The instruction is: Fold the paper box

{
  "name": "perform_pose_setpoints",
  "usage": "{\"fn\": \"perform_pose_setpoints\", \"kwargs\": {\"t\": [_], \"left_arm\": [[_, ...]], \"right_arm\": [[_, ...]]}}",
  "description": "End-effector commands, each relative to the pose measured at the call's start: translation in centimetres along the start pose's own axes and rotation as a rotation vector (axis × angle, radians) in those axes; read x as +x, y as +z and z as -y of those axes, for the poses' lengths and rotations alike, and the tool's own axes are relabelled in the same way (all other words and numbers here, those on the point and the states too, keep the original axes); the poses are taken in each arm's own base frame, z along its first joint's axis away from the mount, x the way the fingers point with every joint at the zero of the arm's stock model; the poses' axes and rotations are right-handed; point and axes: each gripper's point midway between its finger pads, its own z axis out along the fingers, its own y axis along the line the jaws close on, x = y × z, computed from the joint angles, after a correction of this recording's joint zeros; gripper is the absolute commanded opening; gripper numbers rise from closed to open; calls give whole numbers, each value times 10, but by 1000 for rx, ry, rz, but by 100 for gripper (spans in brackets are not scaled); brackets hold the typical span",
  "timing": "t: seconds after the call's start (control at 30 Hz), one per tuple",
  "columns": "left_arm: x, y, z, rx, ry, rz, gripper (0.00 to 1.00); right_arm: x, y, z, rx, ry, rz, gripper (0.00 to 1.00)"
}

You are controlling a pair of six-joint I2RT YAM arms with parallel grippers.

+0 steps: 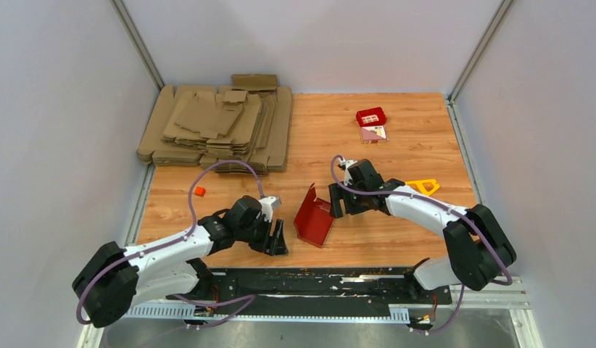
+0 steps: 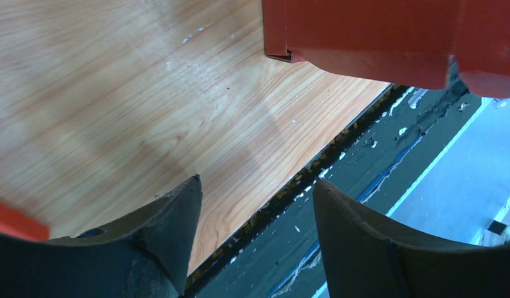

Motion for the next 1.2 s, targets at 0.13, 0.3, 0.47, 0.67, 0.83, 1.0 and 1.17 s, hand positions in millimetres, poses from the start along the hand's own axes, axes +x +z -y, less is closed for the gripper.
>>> {"fn": "perform_pose_setpoints", "kwargs": {"t": [0.13, 0.3, 0.47, 0.67, 0.83, 1.0, 1.17], "left_arm": [[-23, 27, 34, 161, -22, 119, 47], [-26, 38, 34, 180, -69, 162, 6], [-33, 45, 34, 197, -93, 208, 0], [-41, 58, 39, 251, -143, 240, 0], [-54, 70, 27, 225, -179, 268, 0], [-88, 74, 6, 211, -210, 324, 0], [-124, 83, -18, 150, -183, 345, 0]], "right_arm": [[-1, -10, -7, -8, -1, 54, 74], [0, -13, -7, -10, 3, 73, 74], [1, -14, -5, -3, 7, 82, 74], [2, -15, -4, 1, 10, 90, 74], [5, -17, -3, 2, 10, 94, 74], [7, -14, 1, 19, 12, 84, 74], [-1, -15, 5, 58, 18, 96, 75]]}}
